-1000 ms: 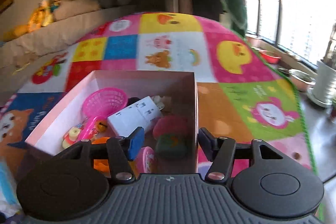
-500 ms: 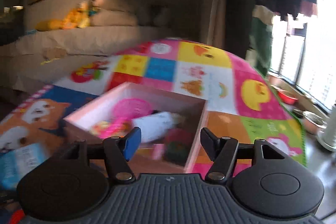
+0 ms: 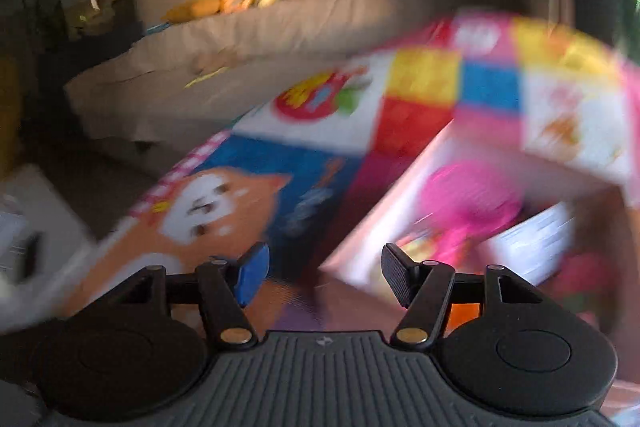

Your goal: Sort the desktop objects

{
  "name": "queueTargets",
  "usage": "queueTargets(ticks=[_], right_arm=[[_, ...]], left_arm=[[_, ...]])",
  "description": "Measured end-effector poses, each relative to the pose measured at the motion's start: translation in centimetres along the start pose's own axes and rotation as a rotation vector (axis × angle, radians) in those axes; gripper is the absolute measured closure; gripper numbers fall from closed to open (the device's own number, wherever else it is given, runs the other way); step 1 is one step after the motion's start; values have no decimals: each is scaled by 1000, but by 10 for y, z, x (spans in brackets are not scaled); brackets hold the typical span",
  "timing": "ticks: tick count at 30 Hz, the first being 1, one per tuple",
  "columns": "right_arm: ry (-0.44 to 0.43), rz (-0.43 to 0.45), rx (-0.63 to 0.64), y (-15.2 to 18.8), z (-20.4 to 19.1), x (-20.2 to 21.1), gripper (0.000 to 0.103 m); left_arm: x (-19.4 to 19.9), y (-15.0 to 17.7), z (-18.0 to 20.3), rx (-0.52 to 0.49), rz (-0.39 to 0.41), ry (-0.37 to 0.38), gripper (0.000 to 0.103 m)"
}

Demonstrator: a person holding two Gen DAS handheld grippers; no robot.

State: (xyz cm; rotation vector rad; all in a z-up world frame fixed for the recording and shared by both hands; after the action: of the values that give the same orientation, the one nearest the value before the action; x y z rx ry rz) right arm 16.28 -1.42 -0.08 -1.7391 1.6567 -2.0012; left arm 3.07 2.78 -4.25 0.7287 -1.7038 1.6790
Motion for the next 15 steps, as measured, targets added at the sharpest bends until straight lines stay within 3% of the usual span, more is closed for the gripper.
queueTargets(ticks=[5, 9, 12, 15], right_arm=[[-134, 0, -14, 10, -16, 23, 24], [-149, 0, 42, 29, -28, 48, 23], [-108, 51, 78, 44, -27, 80, 23], [44, 105, 157, 66, -19, 107, 20]], left_arm=[[1, 0, -2, 12, 4, 14, 1], [2, 0, -4, 19, 10, 7, 1], [2, 0, -6, 35, 12, 2, 1], [1, -1, -7, 41, 10, 3, 1]])
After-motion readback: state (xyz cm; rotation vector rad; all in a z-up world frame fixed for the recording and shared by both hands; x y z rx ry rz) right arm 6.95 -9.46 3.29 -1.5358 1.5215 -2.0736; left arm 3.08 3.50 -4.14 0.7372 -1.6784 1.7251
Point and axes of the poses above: each gripper's, at about its wrist camera, not at the fingertips, and x roughly against the way its jaws point, z to its right, y to its underside, the point moved 7 cm from there along -x, roughly the way its jaws point, and after that the axes turned 9 degrees about -z, right-handed, at the moved point
